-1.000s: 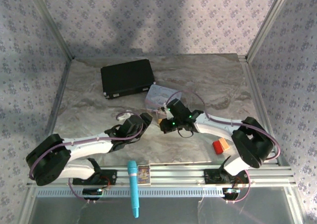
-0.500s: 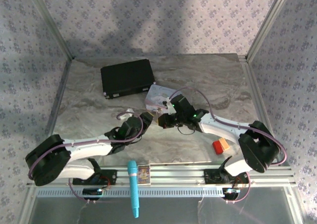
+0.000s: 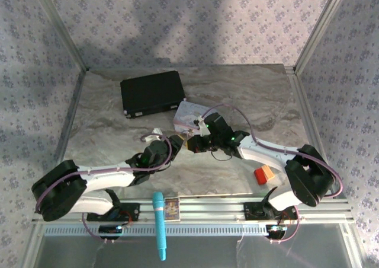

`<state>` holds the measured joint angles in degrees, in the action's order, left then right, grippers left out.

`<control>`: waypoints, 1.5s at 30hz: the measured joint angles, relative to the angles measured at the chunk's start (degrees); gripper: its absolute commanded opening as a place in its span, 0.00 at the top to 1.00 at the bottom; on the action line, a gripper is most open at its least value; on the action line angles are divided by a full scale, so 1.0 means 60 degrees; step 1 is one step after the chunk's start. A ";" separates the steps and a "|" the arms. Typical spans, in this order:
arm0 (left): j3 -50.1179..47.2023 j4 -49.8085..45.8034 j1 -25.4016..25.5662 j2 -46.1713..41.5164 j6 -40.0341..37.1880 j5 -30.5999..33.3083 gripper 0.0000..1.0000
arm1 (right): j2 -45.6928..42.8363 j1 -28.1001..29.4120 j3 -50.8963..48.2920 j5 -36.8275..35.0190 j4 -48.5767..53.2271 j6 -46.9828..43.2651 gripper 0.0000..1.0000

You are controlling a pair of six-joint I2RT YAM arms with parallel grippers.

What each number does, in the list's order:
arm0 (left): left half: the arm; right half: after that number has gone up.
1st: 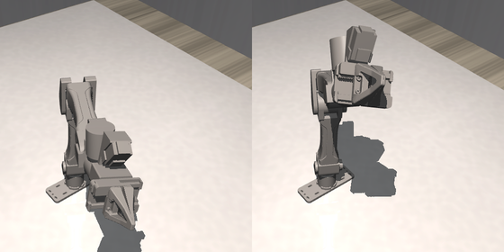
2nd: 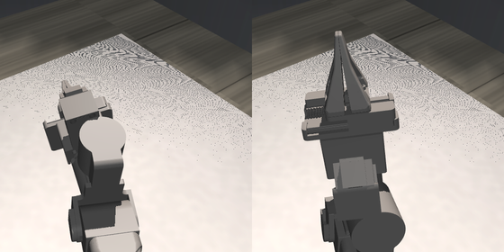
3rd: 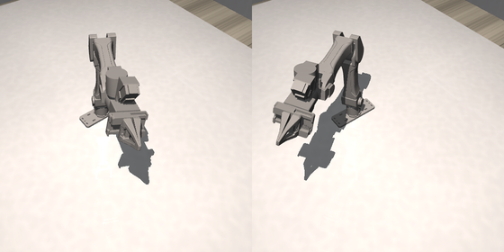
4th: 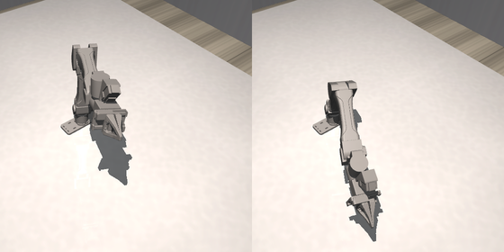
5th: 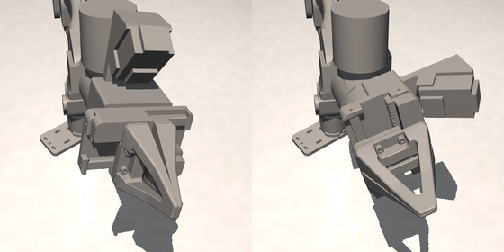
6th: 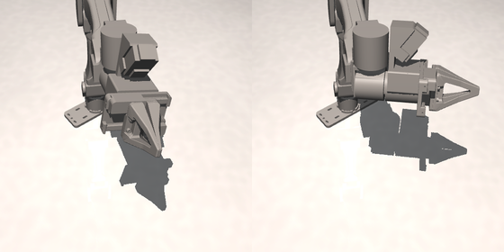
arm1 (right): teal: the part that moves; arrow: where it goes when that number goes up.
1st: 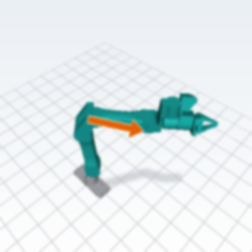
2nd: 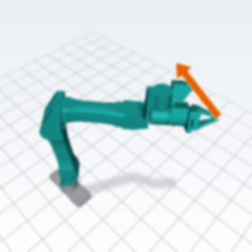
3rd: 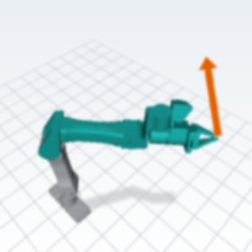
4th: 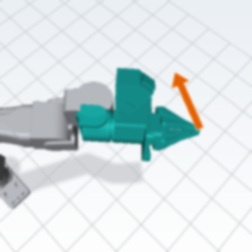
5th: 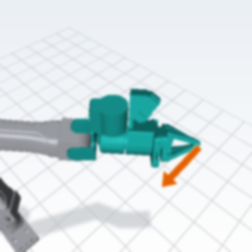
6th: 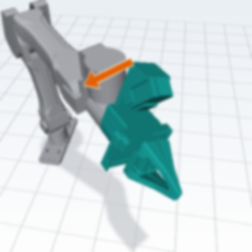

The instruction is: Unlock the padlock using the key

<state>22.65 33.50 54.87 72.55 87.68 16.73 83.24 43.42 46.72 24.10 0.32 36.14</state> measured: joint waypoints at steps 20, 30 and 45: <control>-0.0266 0.0200 -0.0535 -0.1002 -0.1009 -0.0098 1.00 | -0.2237 -0.0193 -0.0954 -0.0991 -0.0721 0.0364 0.01; 0.0412 0.0962 -0.1147 -0.1581 -0.2619 -0.1242 1.00 | -0.3260 -0.0863 -0.1501 -0.1144 -0.2710 0.1359 0.13; 0.0423 0.3457 -0.1035 -0.1249 -0.2940 -0.2393 1.00 | -0.2492 -0.0965 -0.1887 0.1366 -0.6878 0.3031 0.46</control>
<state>25.19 54.24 48.66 65.06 70.04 2.37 68.29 37.63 35.40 32.29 -40.95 54.33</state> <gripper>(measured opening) 0.064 0.547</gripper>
